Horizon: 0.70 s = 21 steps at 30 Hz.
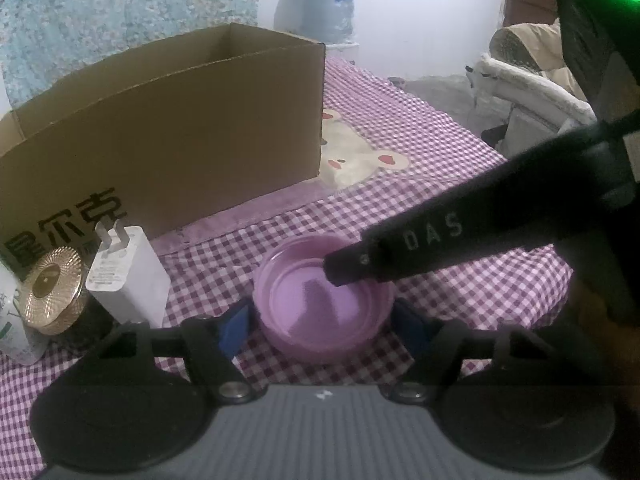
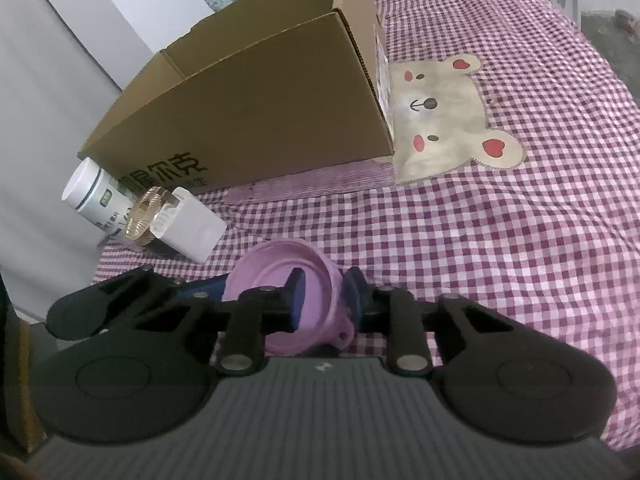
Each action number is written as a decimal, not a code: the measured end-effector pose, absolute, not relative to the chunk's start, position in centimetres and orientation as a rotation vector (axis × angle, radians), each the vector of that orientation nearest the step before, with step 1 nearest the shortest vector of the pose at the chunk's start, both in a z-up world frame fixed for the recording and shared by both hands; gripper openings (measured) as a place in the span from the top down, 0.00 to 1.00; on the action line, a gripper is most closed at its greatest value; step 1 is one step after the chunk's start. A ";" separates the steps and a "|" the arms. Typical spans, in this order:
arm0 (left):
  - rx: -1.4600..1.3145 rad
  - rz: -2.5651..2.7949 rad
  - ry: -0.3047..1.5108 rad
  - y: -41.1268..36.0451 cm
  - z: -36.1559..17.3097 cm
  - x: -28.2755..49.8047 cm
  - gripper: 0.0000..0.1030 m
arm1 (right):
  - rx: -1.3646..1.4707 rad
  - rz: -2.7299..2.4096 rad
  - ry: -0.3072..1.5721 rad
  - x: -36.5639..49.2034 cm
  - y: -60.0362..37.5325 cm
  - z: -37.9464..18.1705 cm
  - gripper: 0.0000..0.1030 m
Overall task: Organize rigid objects
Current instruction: 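Close the right tool on the rim of the pink silicone lid, then carry the pink lid into the box and open the right tool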
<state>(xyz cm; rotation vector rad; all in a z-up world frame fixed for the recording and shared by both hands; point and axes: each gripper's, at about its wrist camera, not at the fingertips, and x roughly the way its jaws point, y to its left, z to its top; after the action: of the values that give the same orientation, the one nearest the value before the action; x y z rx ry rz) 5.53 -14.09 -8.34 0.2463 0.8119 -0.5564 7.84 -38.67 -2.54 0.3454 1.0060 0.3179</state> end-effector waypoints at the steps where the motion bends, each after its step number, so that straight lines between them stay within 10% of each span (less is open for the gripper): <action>1: 0.246 -0.556 0.811 -14.1 -8.3 5.5 0.28 | 0.339 0.315 1.003 7.8 -38.7 -2.6 0.85; 21: 0.265 -0.472 0.632 -11.9 0.4 2.9 0.28 | 0.284 0.372 0.833 6.2 -37.4 5.9 0.90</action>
<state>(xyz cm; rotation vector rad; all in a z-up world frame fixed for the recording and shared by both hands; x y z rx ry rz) 2.91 -11.89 0.39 0.2646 0.6325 -0.4716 6.19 -37.43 5.90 0.2840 0.8333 0.3719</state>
